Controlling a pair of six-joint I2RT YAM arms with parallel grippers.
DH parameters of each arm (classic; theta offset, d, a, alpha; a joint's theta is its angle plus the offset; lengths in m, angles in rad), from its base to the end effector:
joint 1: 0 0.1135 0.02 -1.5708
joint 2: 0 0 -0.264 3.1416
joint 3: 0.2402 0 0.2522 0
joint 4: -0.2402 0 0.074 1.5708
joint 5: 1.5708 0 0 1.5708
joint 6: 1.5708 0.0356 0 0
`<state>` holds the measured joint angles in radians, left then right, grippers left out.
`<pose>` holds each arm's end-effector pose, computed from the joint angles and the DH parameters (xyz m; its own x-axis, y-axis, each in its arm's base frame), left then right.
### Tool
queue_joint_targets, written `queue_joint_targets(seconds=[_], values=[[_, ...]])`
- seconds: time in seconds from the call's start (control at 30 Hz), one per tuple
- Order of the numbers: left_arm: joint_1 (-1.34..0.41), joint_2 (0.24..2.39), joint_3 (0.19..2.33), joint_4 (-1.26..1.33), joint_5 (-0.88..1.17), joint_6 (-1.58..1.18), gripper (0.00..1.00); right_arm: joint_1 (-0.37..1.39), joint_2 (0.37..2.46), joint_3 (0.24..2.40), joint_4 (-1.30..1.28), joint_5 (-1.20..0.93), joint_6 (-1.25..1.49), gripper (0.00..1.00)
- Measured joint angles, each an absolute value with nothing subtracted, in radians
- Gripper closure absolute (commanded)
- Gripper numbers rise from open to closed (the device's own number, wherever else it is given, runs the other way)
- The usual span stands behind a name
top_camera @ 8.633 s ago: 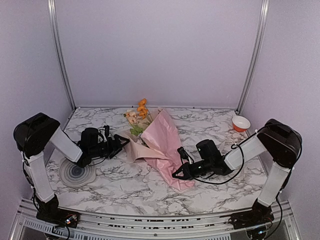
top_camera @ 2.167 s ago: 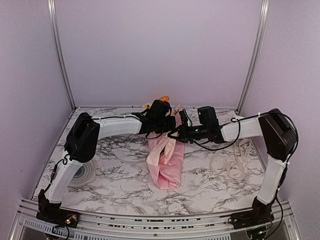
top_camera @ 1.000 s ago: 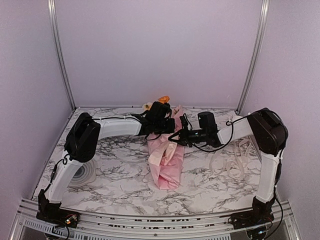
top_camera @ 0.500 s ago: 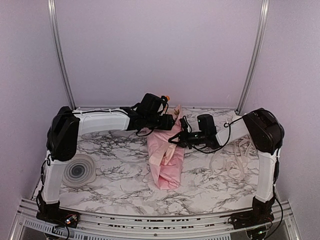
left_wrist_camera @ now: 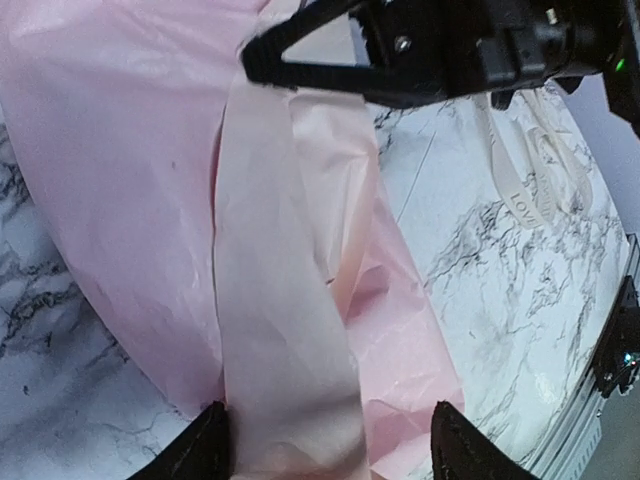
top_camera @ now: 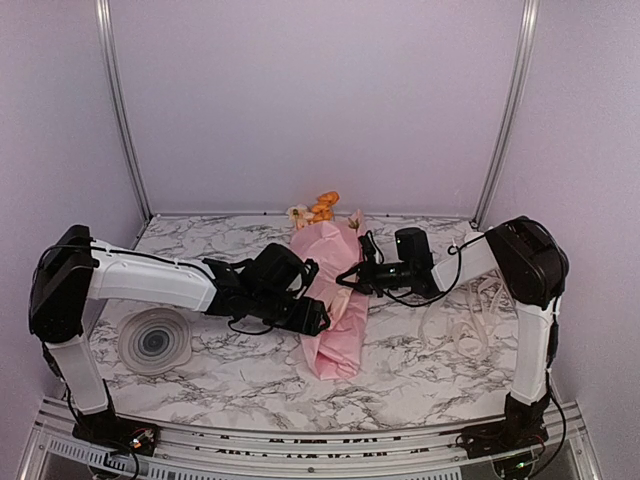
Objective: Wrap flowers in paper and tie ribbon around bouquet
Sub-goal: Fold the two-thirds-folded wrapping paper at the center of the board.
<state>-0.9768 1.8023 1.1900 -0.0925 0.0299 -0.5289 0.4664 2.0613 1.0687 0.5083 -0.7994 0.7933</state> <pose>0.2224 -0.3312 0.2078 -0.7375 0.1908 -0.6479 0.5432 0.7376 -0.4011 0.3600 0.2098 0.1280 -0.9190 0.0936 -0.3829 -0.3211 0.3859 0.8649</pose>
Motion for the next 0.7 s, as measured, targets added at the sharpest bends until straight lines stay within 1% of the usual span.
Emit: queue_joint_targets(seconds=[0.2, 0.23, 0.27, 0.33, 0.4, 0.47, 0.53, 0.6, 0.63, 0.67, 0.7], values=[[-0.974, 1.826, 1.174, -0.095, 0.017, -0.554, 0.31, 0.466, 2.061, 1.068, 0.509, -0.799, 0.793, 1.0], [-0.973, 1.826, 1.174, -0.095, 0.01, -0.555, 0.31, 0.466, 2.061, 1.068, 0.509, -0.799, 0.793, 1.0], [-0.973, 1.826, 1.173, -0.096, 0.006, -0.557, 0.34, 0.466, 2.061, 1.067, 0.509, -0.799, 0.793, 1.0], [-0.973, 1.826, 1.173, -0.092, 0.012, -0.562, 0.44, 0.466, 2.061, 1.065, 0.511, -0.799, 0.793, 1.0], [-0.974, 1.829, 1.173, -0.074, 0.042, -0.562, 0.59, 0.466, 2.061, 1.063, 0.514, -0.799, 0.792, 1.0], [-0.981, 1.84, 1.177, -0.052, 0.076, -0.556, 0.81, 0.466, 2.061, 1.063, 0.516, -0.799, 0.791, 1.0], [-0.991, 1.861, 1.184, -0.037, 0.093, -0.558, 0.99, 0.466, 2.061, 1.062, 0.516, -0.799, 0.791, 1.0], [-1.004, 1.882, 1.193, -0.027, 0.096, -0.543, 1.0, 0.466, 2.061, 1.057, 0.521, -0.8, 0.792, 1.0], [-1.01, 1.887, 1.198, -0.028, 0.093, -0.533, 1.0, 0.466, 2.061, 1.054, 0.525, -0.801, 0.793, 0.97], [-1.018, 1.891, 1.207, -0.031, 0.086, -0.52, 1.0, 0.466, 2.061, 1.049, 0.533, -0.802, 0.793, 0.92], [-1.026, 1.895, 1.222, -0.035, 0.078, -0.505, 1.0, 0.466, 2.061, 1.042, 0.544, -0.804, 0.797, 0.84]])
